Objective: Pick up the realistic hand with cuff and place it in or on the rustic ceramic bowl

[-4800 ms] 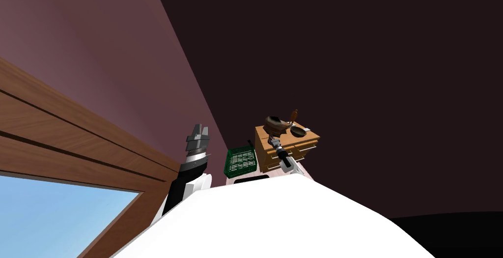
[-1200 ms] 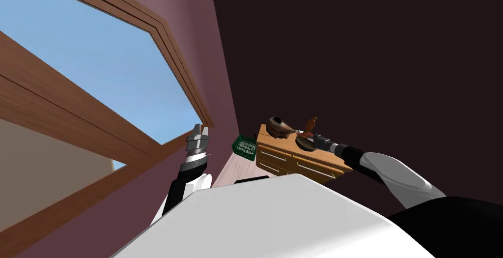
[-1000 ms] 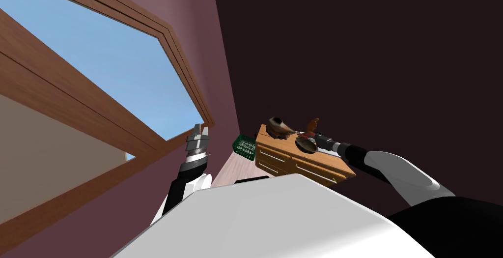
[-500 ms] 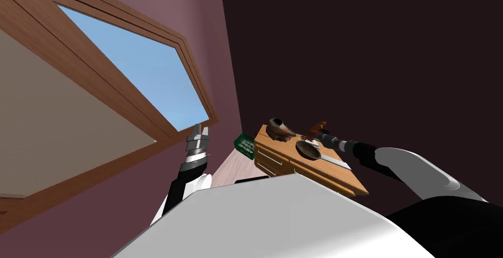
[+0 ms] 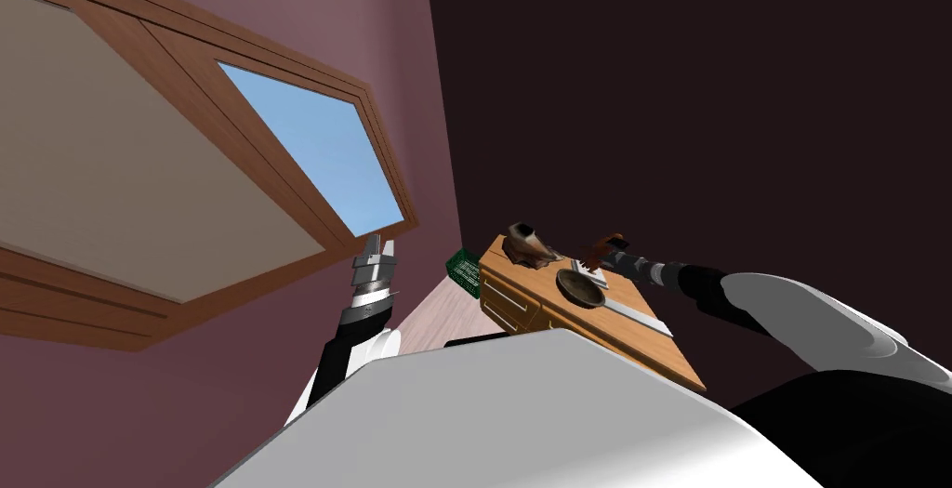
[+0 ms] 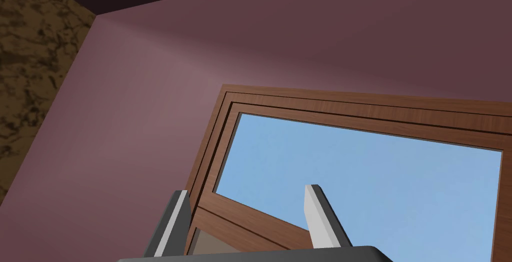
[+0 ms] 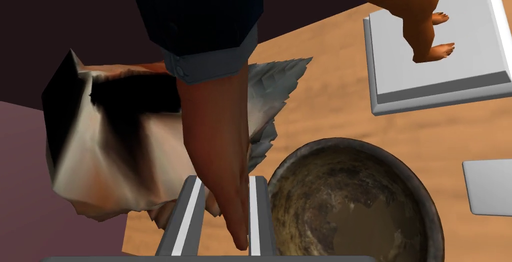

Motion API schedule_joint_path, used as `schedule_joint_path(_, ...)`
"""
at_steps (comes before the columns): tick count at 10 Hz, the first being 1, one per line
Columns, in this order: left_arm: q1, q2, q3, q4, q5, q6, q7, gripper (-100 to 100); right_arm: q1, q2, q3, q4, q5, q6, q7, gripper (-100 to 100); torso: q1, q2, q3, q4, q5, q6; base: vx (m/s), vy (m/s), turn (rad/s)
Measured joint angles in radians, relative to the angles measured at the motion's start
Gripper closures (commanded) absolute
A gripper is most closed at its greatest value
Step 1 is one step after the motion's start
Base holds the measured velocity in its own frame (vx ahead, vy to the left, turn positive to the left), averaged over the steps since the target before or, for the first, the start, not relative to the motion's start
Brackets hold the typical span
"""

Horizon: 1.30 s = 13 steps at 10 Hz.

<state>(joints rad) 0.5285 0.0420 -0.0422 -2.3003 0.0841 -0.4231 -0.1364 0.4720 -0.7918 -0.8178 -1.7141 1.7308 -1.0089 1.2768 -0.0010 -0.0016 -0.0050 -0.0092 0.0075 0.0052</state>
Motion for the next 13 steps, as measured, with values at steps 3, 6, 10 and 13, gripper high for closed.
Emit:
schedule_joint_path(3,0.0,0.0,0.0,0.0,0.0,0.0,0.0,0,0.0,0.0,0.0,0.0,0.0,0.0,0.0,-100,0.006,-0.003,-0.002,-0.001,0.002,0.0,-0.001,-0.002,0.0)
schedule_joint_path(6,0.0,0.0,0.0,0.0,0.0,0.0,0.0,0,0.001,0.0,0.0,0.001,0.0,0.0,0.0,-100,0.009,-0.004,-0.002,-0.001,0.003,-0.002,-0.004,0.0,-0.006)
schedule_joint_path(10,0.0,0.0,0.0,0.0,0.0,0.0,0.0,0,-0.007,-0.07,-0.054,-0.015,-0.037,-0.053,-0.067,-100,0.009,-0.002,-0.001,0.0,0.003,-0.001,-0.024,-0.007,-0.018)
schedule_joint_path(13,0.0,0.0,0.0,0.0,0.0,0.0,0.0,0,-0.007,-0.072,-0.055,-0.015,-0.038,-0.056,-0.071,0,0.009,-0.004,-0.002,-0.001,0.003,-0.002,0.0,0.0,0.0)
